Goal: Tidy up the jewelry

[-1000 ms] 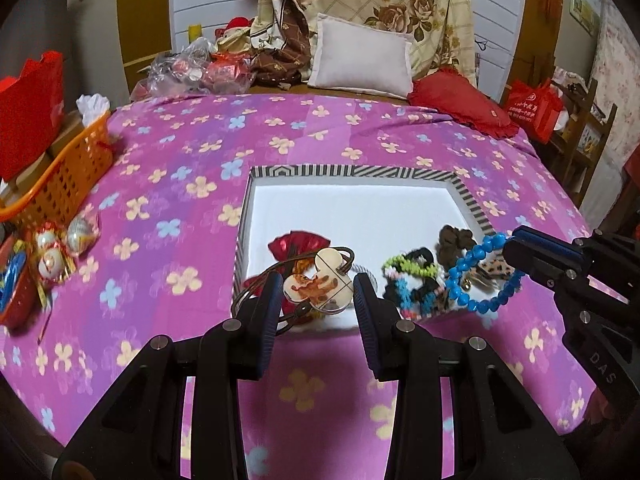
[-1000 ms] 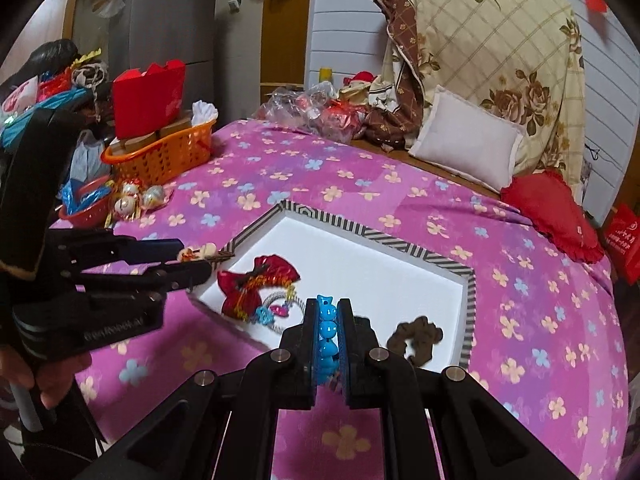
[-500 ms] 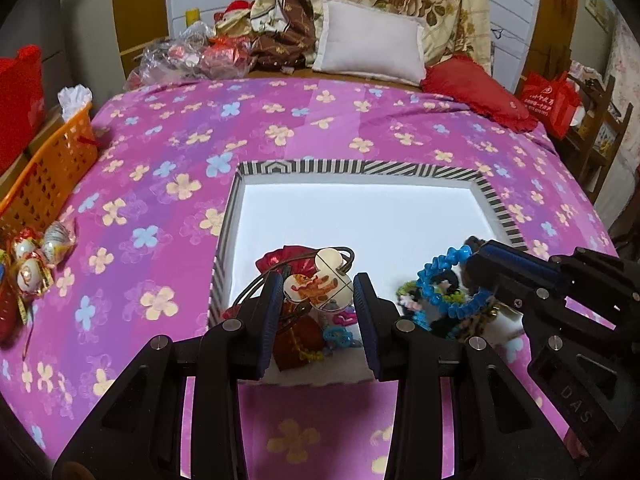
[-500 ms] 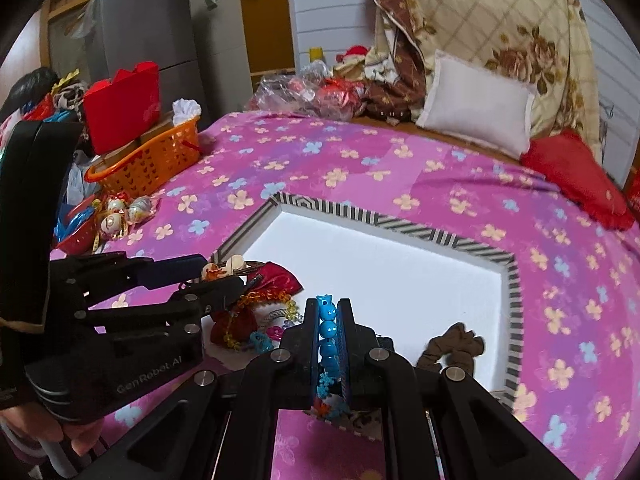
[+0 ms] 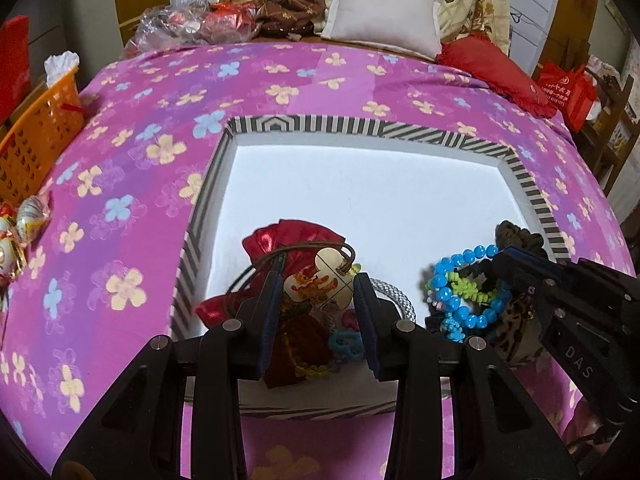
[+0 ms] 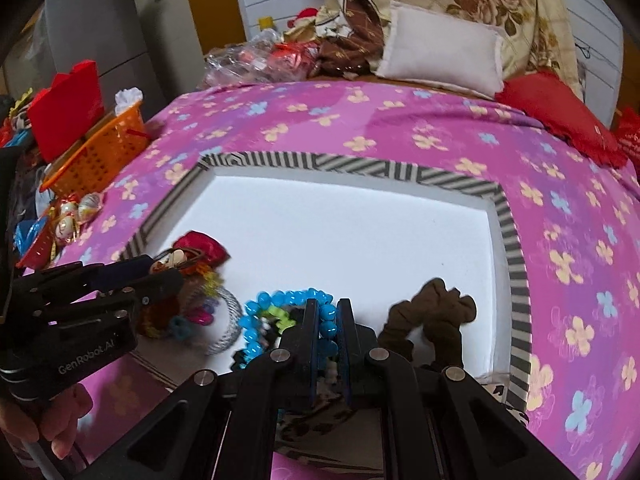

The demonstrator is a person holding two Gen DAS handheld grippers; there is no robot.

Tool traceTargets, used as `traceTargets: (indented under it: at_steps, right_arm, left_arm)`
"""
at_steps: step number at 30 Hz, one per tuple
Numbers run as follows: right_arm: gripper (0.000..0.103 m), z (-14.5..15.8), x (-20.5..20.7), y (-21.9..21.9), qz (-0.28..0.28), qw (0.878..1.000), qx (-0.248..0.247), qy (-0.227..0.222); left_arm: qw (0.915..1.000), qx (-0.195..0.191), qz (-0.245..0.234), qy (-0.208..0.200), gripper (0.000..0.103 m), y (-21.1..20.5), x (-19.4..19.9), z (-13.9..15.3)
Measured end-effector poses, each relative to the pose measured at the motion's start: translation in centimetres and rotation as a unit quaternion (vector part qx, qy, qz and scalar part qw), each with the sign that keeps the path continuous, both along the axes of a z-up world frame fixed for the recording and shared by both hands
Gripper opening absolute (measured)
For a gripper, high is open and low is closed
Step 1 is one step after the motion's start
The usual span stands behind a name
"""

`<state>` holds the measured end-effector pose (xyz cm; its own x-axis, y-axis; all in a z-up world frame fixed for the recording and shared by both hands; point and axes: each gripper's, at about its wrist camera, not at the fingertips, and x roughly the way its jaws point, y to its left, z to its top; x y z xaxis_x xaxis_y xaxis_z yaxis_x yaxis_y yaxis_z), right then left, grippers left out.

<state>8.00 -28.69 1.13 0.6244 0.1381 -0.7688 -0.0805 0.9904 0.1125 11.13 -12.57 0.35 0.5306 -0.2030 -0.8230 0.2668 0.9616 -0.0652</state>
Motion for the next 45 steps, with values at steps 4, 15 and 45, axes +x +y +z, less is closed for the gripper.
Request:
traceTargets:
  at_steps: [4,15,45]
  right_arm:
    - [0.008,-0.6,-0.3,0.1,-0.005,1.000,-0.012,0.003]
    - [0.042,0.3,-3.6,-0.5,-0.019,1.000,0.005,-0.016]
    - [0.077,6.3,-16.8,3.9,-0.040,0.992,0.001,-0.123]
  left_arm:
    - [1.0000,0.002,-0.001,0.002,0.035,-0.4,-0.1,-0.6]
    - [0.9994,0.007,0.005,-0.034,0.061,0.2,-2.6,1.0]
    - [0.9897,-0.001,0.057,-0.132,0.065,4.7,-16.2,6.8]
